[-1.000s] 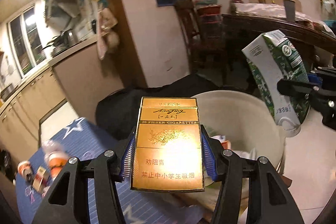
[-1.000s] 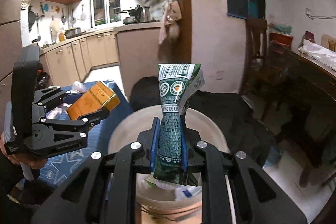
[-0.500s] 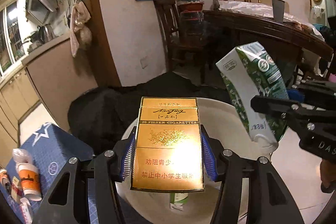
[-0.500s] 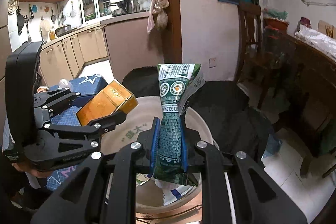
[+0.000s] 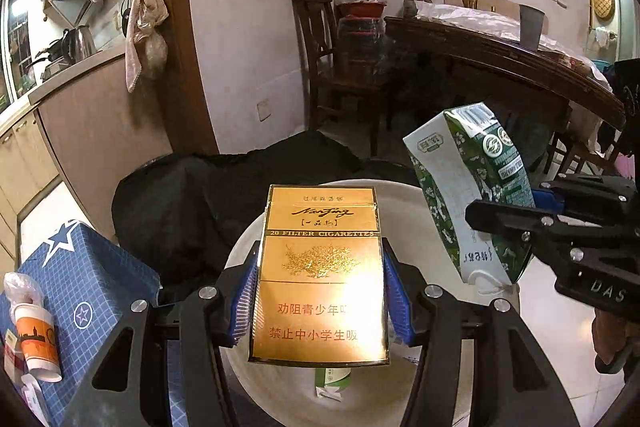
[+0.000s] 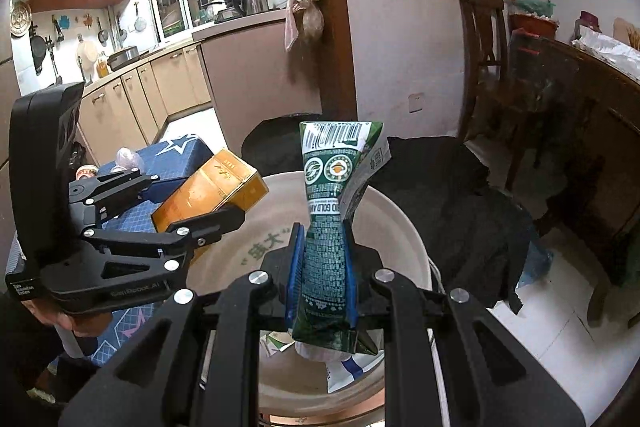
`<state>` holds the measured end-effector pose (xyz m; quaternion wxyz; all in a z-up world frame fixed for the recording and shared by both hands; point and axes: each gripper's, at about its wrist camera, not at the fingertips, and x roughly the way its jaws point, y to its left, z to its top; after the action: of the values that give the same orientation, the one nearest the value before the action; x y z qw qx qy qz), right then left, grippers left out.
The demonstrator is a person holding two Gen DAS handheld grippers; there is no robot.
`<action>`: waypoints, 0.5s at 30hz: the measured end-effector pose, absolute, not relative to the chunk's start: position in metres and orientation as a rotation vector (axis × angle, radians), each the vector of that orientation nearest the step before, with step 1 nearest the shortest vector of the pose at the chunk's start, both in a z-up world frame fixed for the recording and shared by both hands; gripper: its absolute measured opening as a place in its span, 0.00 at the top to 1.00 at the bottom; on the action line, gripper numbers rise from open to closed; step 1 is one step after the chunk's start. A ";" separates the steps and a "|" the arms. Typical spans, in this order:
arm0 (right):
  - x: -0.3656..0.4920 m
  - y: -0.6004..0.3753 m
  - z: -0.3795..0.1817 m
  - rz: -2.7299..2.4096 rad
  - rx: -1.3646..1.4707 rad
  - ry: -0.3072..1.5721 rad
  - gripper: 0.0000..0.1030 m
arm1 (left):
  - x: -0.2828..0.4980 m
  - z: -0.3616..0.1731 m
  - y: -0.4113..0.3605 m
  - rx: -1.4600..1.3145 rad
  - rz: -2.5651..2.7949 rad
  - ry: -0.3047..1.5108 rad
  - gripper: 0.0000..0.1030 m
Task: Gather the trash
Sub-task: 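Open both tools to drop the cigarette box and carton into the bucket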
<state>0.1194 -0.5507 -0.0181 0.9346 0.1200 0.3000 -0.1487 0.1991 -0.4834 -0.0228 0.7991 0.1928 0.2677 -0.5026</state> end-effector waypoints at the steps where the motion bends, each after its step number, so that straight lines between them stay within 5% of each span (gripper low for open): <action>1: 0.120 -0.551 -0.018 -0.304 0.245 0.616 0.84 | 0.199 -0.022 -0.484 0.413 -1.077 0.573 0.45; 12: 0.125 -0.554 -0.018 -0.314 0.231 0.628 0.83 | 0.202 -0.013 -0.490 0.391 -1.085 0.519 0.44; 15: 0.126 -0.557 -0.018 -0.326 0.233 0.622 0.69 | 0.207 -0.012 -0.493 0.395 -1.071 0.529 0.35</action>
<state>0.1264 -0.5567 -0.0177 0.9324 0.1138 0.3039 -0.1592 0.2065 -0.4932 -0.0123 0.8085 0.1847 0.2473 -0.5010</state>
